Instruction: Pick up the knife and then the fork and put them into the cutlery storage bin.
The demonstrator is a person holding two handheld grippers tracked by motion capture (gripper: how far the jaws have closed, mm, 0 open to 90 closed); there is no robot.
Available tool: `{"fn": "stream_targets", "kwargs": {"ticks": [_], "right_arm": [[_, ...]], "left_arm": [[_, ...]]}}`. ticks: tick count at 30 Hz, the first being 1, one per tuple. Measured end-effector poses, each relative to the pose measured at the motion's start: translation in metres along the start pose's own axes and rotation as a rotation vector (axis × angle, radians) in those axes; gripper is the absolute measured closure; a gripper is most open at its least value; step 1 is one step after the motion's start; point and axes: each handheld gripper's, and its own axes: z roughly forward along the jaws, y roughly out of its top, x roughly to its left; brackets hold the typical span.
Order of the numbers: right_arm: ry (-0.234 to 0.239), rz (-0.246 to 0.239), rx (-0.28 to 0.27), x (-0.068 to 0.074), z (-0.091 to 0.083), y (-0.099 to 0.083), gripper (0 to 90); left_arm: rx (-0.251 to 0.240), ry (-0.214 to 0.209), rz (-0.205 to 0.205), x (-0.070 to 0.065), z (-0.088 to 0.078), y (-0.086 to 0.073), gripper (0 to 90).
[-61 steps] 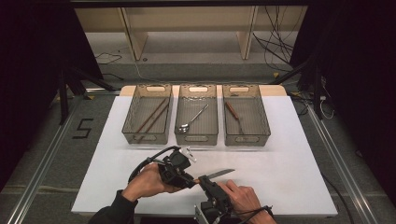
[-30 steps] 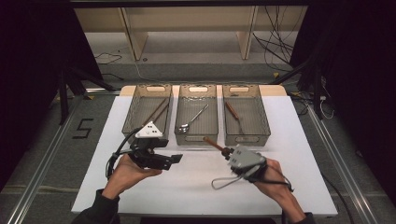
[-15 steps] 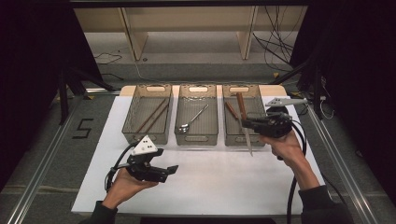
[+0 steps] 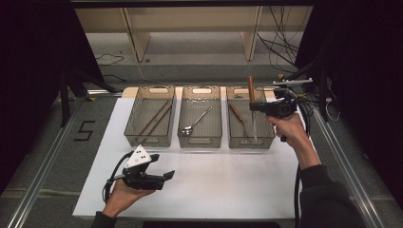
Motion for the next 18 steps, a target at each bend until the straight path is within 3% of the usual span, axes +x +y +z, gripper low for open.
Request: {"fn": "stream_targets", "kwargs": {"ticks": [10, 18], "right_arm": [[-0.074, 0.071, 0.029, -0.026, 0.025, 0.016, 81.1], [-0.178, 0.069, 0.079, -0.043, 0.041, 0.012, 81.0]], "left_arm": [[-0.018, 0.013, -0.032, 0.007, 0.000, -0.013, 18.2], [-0.010, 0.013, -0.031, 0.007, 0.000, -0.016, 18.2]]}}
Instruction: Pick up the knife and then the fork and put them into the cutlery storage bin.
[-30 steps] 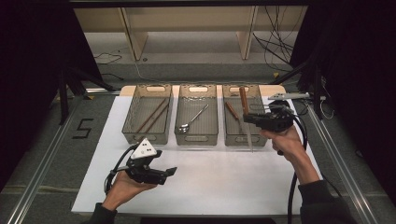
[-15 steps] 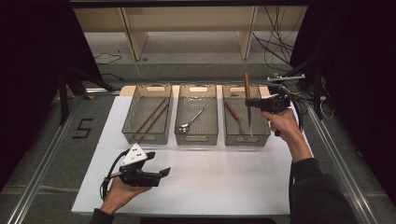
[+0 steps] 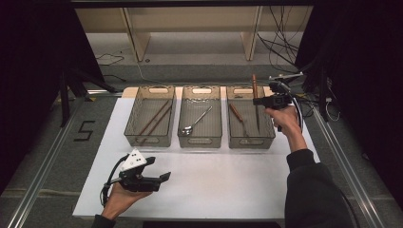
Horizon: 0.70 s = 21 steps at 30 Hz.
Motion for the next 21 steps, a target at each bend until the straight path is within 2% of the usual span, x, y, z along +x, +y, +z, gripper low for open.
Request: {"fn": "stream_targets", "kwargs": {"ticks": [15, 21], "right_arm": [[-0.053, -0.027, 0.095, 0.001, 0.030, -0.016, 80.8], [-0.066, -0.033, 0.109, 0.004, 0.039, -0.021, 77.6]], "left_arm": [[-0.015, 0.000, -0.031, 0.005, 0.002, -0.006, 18.1], [-0.010, 0.002, -0.032, 0.007, 0.003, -0.008, 18.1]]}}
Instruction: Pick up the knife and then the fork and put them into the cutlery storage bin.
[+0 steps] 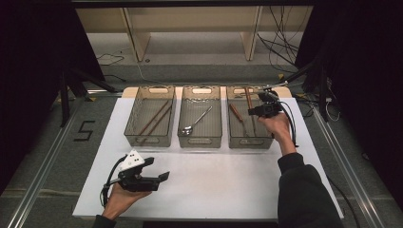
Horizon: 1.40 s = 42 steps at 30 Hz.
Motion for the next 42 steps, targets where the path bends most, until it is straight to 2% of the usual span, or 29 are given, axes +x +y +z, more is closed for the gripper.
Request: {"fn": "stream_targets", "kwargs": {"ticks": [3, 8, 13, 15, 19, 24, 29, 32, 38, 42], "right_arm": [[-0.013, 0.008, -0.007, 0.002, -0.001, 0.000, 67.6], [-0.001, -0.017, -0.043, 0.008, -0.011, 0.001, 59.6], [0.049, -0.063, -0.099, 0.023, -0.026, -0.006, 49.5], [0.070, -0.085, -0.136, 0.030, -0.033, -0.011, 45.0], [0.117, -0.125, -0.172, 0.044, -0.045, -0.027, 37.9], [0.166, -0.155, -0.222, 0.059, -0.061, -0.051, 34.0], [0.196, -0.191, -0.257, 0.073, -0.077, -0.074, 30.6], [0.218, -0.196, -0.281, 0.078, -0.082, -0.087, 30.0], [0.227, -0.226, -0.298, 0.083, -0.088, -0.111, 27.5], [0.252, -0.224, -0.321, 0.085, -0.091, -0.125, 26.5]], "left_arm": [[-0.004, 0.002, -0.005, 0.000, 0.000, 0.000, 18.1], [-0.008, 0.004, -0.012, 0.001, 0.000, -0.001, 18.0], [-0.010, 0.006, -0.013, 0.000, -0.001, -0.001, 17.7], [-0.013, 0.005, -0.018, -0.001, -0.001, -0.001, 17.6], [-0.016, 0.005, -0.023, 0.001, -0.002, -0.001, 17.6], [-0.022, 0.000, -0.035, 0.001, -0.002, -0.002, 17.5], [-0.023, -0.004, -0.030, 0.000, -0.002, -0.004, 17.5], [-0.023, -0.006, -0.031, -0.001, -0.002, -0.004, 17.4], [-0.024, -0.011, -0.037, -0.001, -0.001, -0.006, 17.1], [-0.020, -0.015, -0.034, -0.002, -0.001, -0.007, 16.9]]}}
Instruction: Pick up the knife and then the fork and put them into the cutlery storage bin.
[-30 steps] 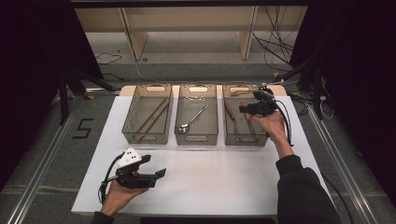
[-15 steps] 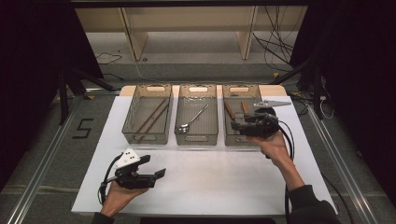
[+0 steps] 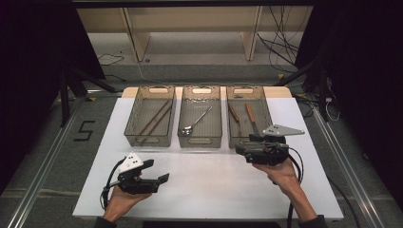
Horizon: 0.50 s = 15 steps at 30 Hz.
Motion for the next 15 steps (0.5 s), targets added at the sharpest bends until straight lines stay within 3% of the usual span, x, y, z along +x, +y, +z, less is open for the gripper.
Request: {"fn": "stream_targets", "kwargs": {"ticks": [15], "right_arm": [[0.037, -0.043, -0.063, 0.022, -0.017, -0.033, 24.4]], "left_arm": [[-0.020, -0.016, -0.012, -0.002, -0.003, -0.004, 16.4]]}}
